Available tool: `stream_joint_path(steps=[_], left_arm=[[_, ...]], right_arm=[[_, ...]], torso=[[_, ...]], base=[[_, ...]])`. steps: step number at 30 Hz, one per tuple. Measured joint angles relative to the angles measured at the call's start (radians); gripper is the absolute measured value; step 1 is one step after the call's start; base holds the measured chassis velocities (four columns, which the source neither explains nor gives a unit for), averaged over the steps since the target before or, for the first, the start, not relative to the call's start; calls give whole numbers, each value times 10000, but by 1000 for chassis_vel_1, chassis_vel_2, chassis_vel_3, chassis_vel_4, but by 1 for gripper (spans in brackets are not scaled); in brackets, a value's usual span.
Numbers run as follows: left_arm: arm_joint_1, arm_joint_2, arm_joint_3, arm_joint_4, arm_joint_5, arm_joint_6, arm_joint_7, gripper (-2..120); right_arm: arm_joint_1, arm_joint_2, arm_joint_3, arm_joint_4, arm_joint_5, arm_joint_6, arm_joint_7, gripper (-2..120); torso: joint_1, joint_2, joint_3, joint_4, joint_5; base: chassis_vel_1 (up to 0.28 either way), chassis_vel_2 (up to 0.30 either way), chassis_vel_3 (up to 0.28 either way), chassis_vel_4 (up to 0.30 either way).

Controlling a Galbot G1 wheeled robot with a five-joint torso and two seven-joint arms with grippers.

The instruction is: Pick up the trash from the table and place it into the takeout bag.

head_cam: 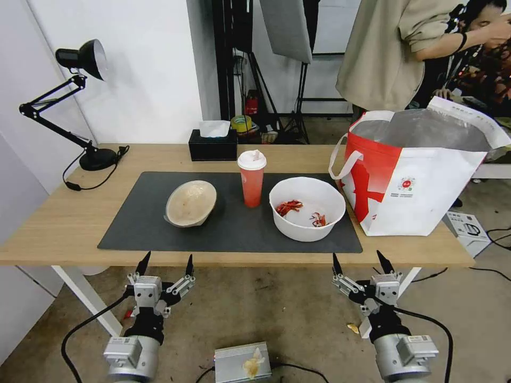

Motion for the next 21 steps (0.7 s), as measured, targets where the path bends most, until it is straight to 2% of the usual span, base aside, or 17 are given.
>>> stream_joint_path(steps=[21], left_arm=[[1,0,0,0,0,0,0,100]], right_arm=[[0,0,0,0,0,0,0,100]], torso=[[0,0,0,0,0]], base=[[0,0,0,0]])
